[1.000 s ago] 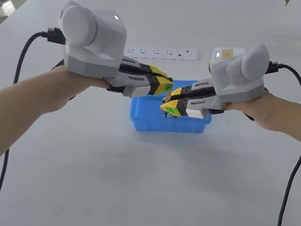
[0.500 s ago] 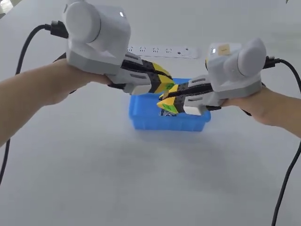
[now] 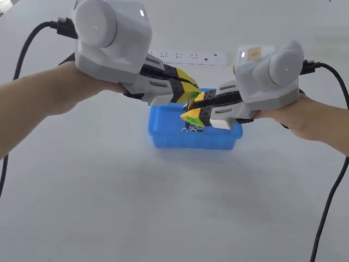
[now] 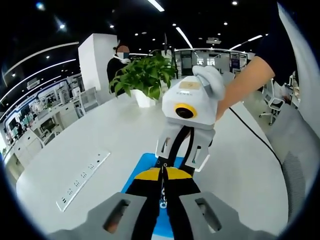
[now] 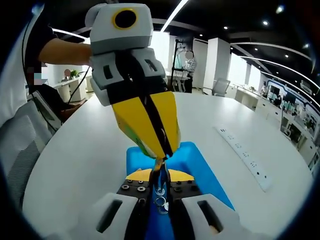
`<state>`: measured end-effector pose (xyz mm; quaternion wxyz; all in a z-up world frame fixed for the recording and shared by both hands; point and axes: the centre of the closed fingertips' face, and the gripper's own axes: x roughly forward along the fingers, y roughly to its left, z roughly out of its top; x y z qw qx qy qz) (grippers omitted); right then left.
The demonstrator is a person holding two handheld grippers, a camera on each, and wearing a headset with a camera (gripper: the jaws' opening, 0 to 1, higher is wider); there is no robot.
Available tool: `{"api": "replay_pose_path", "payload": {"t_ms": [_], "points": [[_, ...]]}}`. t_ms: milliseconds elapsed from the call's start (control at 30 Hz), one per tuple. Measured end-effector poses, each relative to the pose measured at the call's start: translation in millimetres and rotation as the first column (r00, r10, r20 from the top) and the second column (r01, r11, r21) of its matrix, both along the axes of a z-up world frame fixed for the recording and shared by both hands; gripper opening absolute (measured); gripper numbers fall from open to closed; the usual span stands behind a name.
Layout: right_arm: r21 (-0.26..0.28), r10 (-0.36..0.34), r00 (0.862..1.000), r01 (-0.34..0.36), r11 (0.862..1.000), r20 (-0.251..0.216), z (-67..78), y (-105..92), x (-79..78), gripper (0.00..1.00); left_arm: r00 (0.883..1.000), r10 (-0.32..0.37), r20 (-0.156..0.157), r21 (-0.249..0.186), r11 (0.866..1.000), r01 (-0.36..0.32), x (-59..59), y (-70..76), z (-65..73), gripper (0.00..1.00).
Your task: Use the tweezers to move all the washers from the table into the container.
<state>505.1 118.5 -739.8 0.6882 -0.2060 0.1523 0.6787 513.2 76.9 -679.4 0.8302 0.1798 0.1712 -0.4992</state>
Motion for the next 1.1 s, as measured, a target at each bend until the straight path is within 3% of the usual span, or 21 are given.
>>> {"api": "replay_pose_path", "payload": {"t_ms": [200, 400, 500, 700, 967, 1100], "points": [[0.01, 0.007, 1.0, -0.007, 1.0, -0.011, 2.7, 1.0, -1.8, 0.11, 1.0, -0.013, 0.012, 0.01, 1.0, 0.013, -3.0, 2.8, 2.0, 0.05], [0.026, 0.029, 0.999, -0.029, 0.999, -0.014, 14.0, 2.0, -6.6, 0.13, 0.998, -0.043, 0.044, 0.018, 0.999, 0.043, -16.3, 1.6, 14.8, 0.05], [-0.003, 0.034, 0.999, -0.034, 0.999, -0.002, 11.6, -1.8, -6.5, 0.13, 0.997, -0.048, 0.06, -0.008, 0.999, 0.049, -20.7, 0.1, 27.8, 0.04], [0.002, 0.066, 0.998, -0.066, 0.998, 0.019, 26.1, -5.6, -16.4, 0.11, 0.995, -0.064, 0.074, -0.025, 0.998, 0.066, -30.4, -1.0, 39.9, 0.05], [0.002, 0.095, 0.995, -0.095, 0.996, 0.01, 41.0, -16.1, -38.3, 0.09, 0.99, -0.118, 0.077, -0.062, 0.99, 0.123, -56.5, -0.9, 54.1, 0.05], [-0.023, 0.112, 0.994, -0.111, 0.994, 0.018, 42.9, -23.6, -52.0, 0.09, 0.988, -0.136, 0.07, -0.06, 0.988, 0.141, -69.3, 0.8, 53.0, 0.05]]}}
